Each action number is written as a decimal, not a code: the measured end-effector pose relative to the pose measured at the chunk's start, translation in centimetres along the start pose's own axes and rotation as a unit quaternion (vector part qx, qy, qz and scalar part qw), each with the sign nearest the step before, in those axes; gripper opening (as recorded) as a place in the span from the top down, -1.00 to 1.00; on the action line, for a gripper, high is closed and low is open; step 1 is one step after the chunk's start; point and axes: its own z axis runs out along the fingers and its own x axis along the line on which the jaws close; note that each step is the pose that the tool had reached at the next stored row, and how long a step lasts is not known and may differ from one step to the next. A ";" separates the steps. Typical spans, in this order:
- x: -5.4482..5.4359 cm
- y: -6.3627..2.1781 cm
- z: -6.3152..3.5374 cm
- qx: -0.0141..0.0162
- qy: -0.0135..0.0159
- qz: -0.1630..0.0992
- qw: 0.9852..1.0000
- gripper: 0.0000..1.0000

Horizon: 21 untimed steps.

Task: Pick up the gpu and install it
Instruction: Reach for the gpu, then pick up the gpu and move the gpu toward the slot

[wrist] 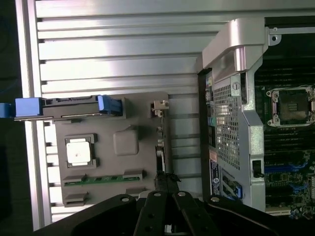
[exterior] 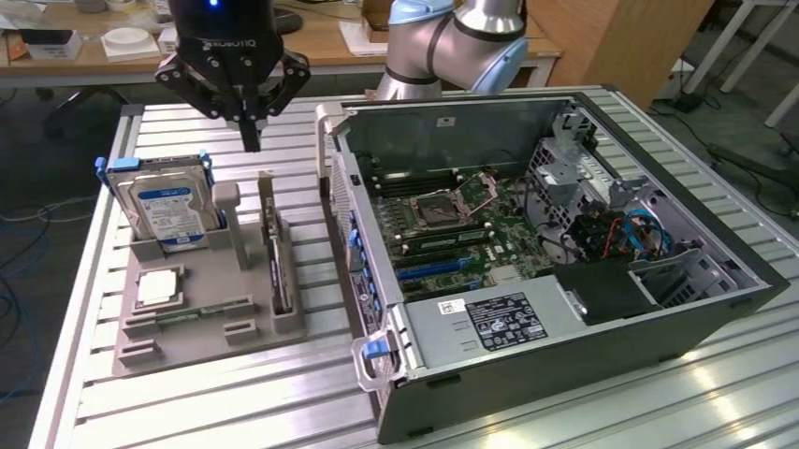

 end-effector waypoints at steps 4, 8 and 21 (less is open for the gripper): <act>0.2 -0.02 0.00 0.000 0.000 0.000 1.000 0.80; 0.3 -0.02 0.00 0.000 0.000 0.000 1.000 0.80; 0.3 -0.02 0.00 0.000 0.000 0.000 1.000 0.42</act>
